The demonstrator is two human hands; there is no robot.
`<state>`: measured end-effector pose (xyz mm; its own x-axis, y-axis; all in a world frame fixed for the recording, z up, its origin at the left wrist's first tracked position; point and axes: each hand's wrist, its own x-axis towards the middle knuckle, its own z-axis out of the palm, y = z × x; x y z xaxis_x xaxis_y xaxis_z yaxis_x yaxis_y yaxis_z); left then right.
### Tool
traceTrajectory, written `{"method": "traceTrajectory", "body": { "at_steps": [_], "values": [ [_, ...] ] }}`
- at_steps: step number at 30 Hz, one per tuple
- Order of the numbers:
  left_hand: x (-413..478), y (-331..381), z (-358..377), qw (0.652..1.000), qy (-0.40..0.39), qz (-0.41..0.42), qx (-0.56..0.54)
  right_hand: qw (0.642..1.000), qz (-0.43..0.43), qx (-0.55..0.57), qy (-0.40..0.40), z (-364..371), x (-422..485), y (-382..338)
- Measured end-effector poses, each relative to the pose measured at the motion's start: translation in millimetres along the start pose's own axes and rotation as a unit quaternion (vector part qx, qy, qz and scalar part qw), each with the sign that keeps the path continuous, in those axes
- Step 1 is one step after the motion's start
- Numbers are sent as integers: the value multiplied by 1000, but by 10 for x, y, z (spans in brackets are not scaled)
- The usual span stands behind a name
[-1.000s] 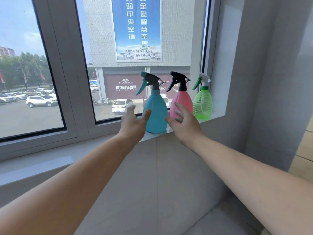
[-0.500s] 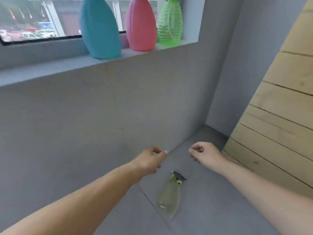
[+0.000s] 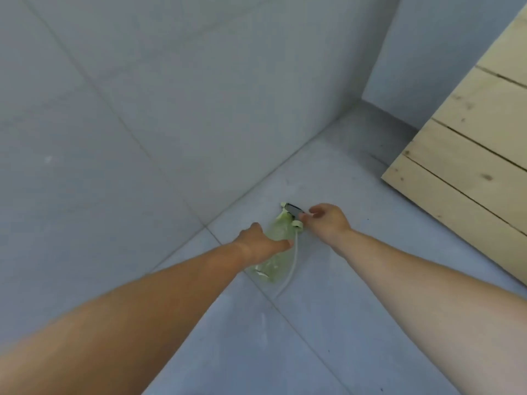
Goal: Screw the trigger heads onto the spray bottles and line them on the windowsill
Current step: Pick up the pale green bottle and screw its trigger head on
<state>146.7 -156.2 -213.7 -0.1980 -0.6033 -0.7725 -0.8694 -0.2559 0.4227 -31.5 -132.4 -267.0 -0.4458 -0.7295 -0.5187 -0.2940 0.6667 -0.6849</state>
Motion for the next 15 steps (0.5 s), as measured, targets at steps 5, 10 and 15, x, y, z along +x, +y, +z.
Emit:
{"method": "traceTrajectory", "body": {
  "at_steps": [5,10,15],
  "values": [
    [285,-203,158,999,3,-38,-7,997,6,-77,3,104,204,23],
    [243,-510,126,993,-78,-85,-34,994,49,-97,-26,202,231,-20],
    [65,-570,75,989,-89,-79,-83,998,58,-20,-26,248,110,-34]
  ]
}}
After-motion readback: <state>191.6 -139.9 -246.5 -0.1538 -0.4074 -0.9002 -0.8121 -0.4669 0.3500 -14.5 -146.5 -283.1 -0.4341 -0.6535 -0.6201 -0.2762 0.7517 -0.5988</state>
